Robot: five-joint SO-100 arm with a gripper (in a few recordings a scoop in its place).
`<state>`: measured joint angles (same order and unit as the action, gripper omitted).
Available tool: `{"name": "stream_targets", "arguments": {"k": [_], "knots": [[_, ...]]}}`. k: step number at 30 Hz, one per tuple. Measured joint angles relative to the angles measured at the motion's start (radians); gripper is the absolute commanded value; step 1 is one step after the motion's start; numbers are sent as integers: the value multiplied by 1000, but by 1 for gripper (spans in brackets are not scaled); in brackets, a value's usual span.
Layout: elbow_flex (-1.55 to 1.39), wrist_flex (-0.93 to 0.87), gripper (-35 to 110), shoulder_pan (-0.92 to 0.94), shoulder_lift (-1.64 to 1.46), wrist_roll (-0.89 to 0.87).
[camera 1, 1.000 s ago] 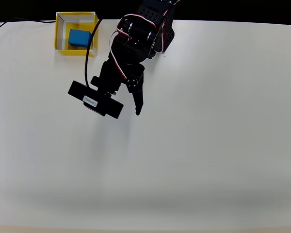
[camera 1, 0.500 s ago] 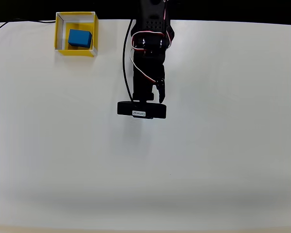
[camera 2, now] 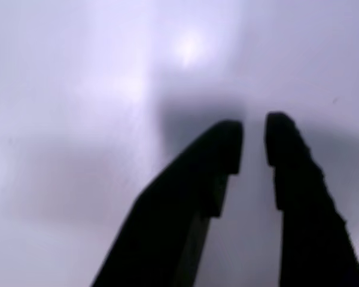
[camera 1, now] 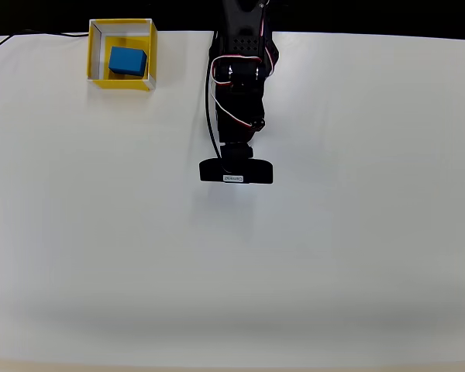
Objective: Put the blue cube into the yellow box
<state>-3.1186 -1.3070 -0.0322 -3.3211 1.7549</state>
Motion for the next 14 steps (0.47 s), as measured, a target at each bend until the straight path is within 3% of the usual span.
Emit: {"name": "stream_targets", "arguments": {"k": [7,14], "knots": [[0,-35,0,11,0,-143],[0,-35,0,14,0,-164]]}}
